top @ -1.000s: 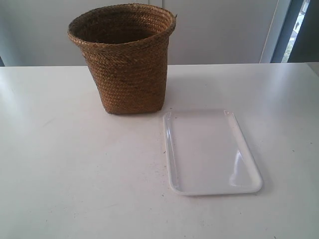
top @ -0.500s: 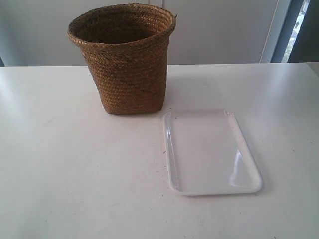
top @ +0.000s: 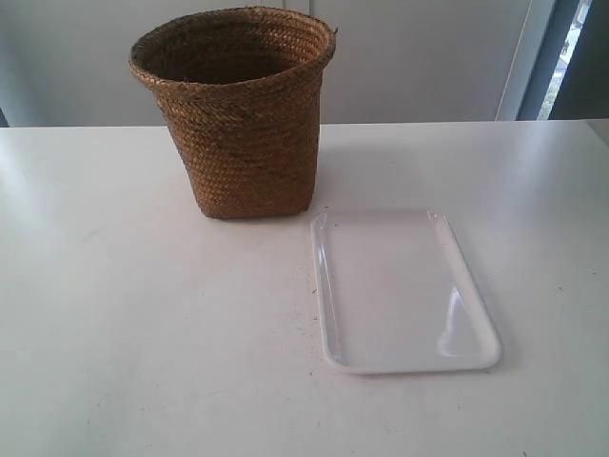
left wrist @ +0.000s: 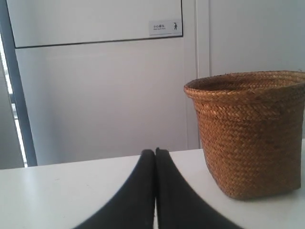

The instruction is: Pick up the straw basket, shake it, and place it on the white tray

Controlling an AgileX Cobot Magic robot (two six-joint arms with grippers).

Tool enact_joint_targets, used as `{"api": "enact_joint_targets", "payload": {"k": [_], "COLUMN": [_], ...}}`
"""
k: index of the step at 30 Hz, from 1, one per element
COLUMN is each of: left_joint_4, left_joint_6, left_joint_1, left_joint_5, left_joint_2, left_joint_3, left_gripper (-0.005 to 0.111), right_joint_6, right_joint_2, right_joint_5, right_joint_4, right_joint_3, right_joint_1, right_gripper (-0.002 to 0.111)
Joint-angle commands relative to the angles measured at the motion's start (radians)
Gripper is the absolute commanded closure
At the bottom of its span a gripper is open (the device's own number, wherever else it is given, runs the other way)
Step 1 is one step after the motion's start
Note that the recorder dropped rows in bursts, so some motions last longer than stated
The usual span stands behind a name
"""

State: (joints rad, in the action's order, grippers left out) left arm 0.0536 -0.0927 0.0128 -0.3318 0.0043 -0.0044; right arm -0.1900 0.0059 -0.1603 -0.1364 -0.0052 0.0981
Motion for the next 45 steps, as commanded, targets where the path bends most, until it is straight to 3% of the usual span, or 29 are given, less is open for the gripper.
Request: {"api": "enact_joint_targets", "payload": {"k": [1, 11, 17, 24, 30, 38, 42, 45], "left_joint_4": [-0.001, -0.001, -0.001, -0.001, -0.001, -0.001, 0.001, 0.001], "left_joint_6": [-0.027, -0.206, -0.233, -0.326, -0.364, -0.378, -0.36, -0.27], "left_joint_1": [-0.006, -0.006, -0.006, -0.006, -0.006, -0.006, -0.004, 0.011], "left_joint_5": [-0.037, 0.062, 0.121, 0.319, 0.302, 0.303, 0.3, 0.214], "left_joint_2": [-0.004, -0.004, -0.004, -0.004, -0.004, -0.004, -0.004, -0.004], "left_joint_3": [0.004, 0.004, 0.004, 0.004, 0.004, 0.004, 0.004, 0.004], "left_gripper": [0.106, 0.106, 0.106, 0.106, 0.106, 0.106, 0.106, 0.106], "right_joint_6": [0.004, 0.009, 0.0, -0.006, -0.025, -0.357, -0.256, -0.126], "right_joint_2": [-0.006, -0.006, -0.006, -0.006, -0.006, -0.006, -0.006, -0.006], "right_joint_5": [-0.249, -0.256, -0.282, -0.356, -0.255, -0.007, 0.051, -0.029], "right_joint_4": [-0.008, -0.006, -0.006, -0.009, -0.009, -0.009, -0.002, -0.002], "right_joint_3": [0.005, 0.005, 0.005, 0.005, 0.005, 0.005, 0.005, 0.005], "right_joint_1": [0.002, 0.002, 0.002, 0.002, 0.002, 0.002, 0.002, 0.002], "right_gripper": [0.107, 0.107, 0.107, 0.107, 0.107, 0.107, 0.107, 0.107]}}
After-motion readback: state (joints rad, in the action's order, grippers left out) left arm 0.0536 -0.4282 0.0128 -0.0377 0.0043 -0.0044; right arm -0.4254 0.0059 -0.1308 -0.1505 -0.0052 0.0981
